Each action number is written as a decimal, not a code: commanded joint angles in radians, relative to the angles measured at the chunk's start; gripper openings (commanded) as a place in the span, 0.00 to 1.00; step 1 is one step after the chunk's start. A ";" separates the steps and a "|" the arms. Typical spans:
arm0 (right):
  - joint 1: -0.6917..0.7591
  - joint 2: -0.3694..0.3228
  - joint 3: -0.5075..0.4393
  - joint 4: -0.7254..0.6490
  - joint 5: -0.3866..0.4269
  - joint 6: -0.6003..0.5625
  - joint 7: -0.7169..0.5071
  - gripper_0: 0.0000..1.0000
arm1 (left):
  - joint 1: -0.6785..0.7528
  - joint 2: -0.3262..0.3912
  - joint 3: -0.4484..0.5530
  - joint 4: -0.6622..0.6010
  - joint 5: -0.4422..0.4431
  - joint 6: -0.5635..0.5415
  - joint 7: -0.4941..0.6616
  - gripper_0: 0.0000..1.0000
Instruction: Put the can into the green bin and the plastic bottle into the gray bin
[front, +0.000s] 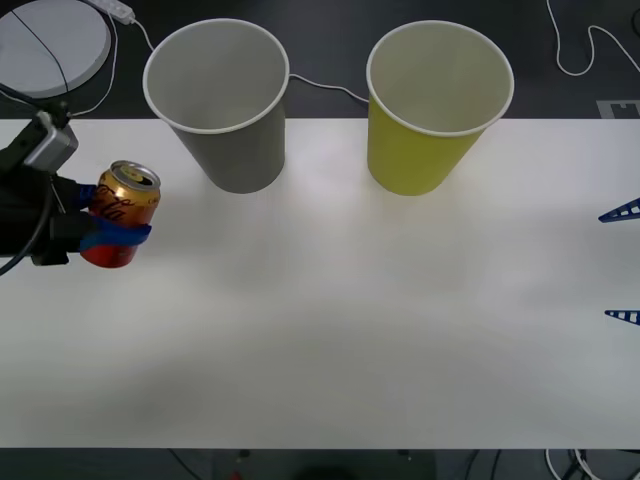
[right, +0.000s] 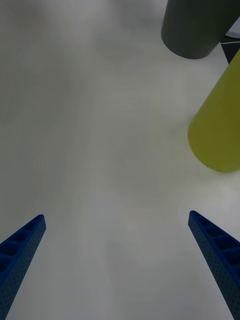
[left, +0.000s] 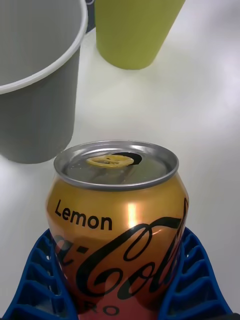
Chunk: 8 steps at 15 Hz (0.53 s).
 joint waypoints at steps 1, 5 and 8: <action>0.000 0.000 0.000 0.000 0.000 0.000 0.000 1.00 | -0.104 0.025 0.000 -0.009 0.003 -0.134 0.065 0.00; 0.000 0.000 0.000 0.000 0.000 0.000 0.000 1.00 | -0.310 0.027 -0.029 0.041 0.016 -0.326 0.094 0.00; 0.000 0.000 0.000 0.000 0.000 0.000 0.000 1.00 | -0.482 0.018 -0.150 0.103 0.026 -0.340 0.107 0.00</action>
